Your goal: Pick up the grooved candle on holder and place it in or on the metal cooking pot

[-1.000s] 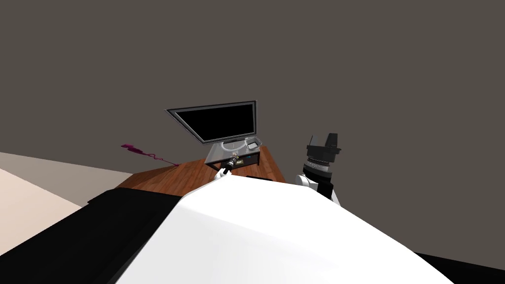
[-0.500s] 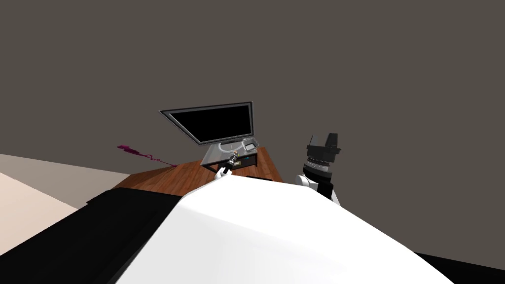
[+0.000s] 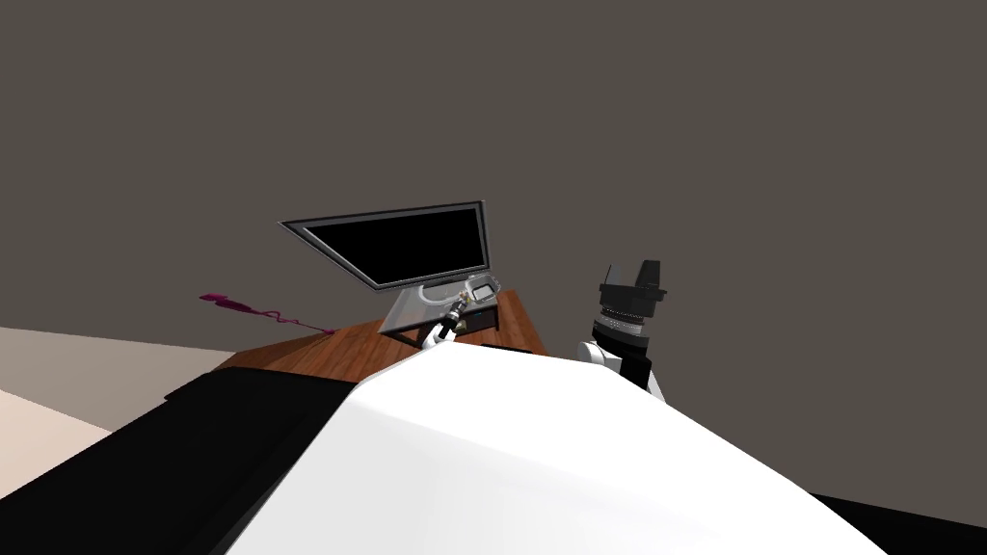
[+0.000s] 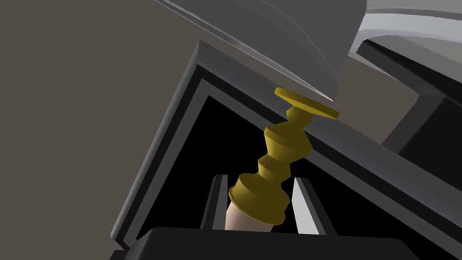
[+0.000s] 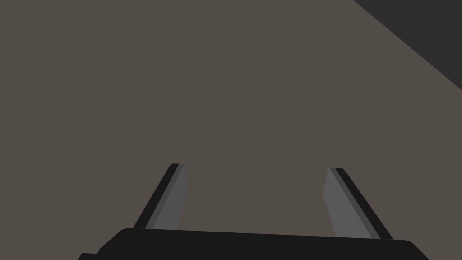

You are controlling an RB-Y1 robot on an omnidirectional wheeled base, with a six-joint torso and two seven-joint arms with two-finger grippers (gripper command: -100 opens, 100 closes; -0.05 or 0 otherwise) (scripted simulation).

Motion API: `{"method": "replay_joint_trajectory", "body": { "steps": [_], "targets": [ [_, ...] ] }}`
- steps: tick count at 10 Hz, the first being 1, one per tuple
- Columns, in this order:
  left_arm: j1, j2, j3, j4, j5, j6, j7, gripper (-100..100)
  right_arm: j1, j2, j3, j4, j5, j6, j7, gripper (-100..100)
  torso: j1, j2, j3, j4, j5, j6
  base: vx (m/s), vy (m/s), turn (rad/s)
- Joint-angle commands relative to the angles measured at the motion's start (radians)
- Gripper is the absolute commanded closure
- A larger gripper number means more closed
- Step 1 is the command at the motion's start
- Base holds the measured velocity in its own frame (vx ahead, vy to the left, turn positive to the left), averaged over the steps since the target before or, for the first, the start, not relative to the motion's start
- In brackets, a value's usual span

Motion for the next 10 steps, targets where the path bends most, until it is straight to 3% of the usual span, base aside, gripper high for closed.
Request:
{"method": "replay_joint_trajectory", "body": {
  "steps": [1,5,7,8,10],
  "targets": [
    [-0.006,-0.016,0.006,-0.006,-0.010,-0.032,-0.023,100,0.000,0.000,0.000,0.000,0.000,0.000,0.000,0,0.000,0.000,0.000,0.000,0.000,0.000,0.187,-0.014,-0.113],
    [-0.021,-0.053,0.010,-0.002,-0.035,-0.089,-0.069,100,0.000,0.000,0.000,0.000,0.000,0.000,0.000,0,0.004,-0.006,-0.003,-0.001,0.001,0.001,0.217,0.015,-0.121],
    [-0.030,-0.051,0.012,0.011,-0.035,-0.097,-0.070,100,0.000,0.000,0.000,0.000,0.000,0.000,0.000,0,0.006,-0.004,-0.002,0.000,0.001,0.000,0.138,0.040,-0.080],
    [-0.032,-0.052,0.011,0.009,-0.036,-0.099,-0.072,-100,0.000,0.000,0.000,0.000,0.000,0.000,0.000,0,0.006,0.002,0.001,0.000,0.001,-0.001,0.019,0.004,0.001],
    [-0.033,-0.052,0.011,0.009,-0.036,-0.099,-0.071,-100,0.000,0.000,0.000,0.000,0.000,0.000,0.000,0,0.004,0.009,0.005,0.001,0.001,-0.001,0.004,0.001,0.000]
  ]
}}
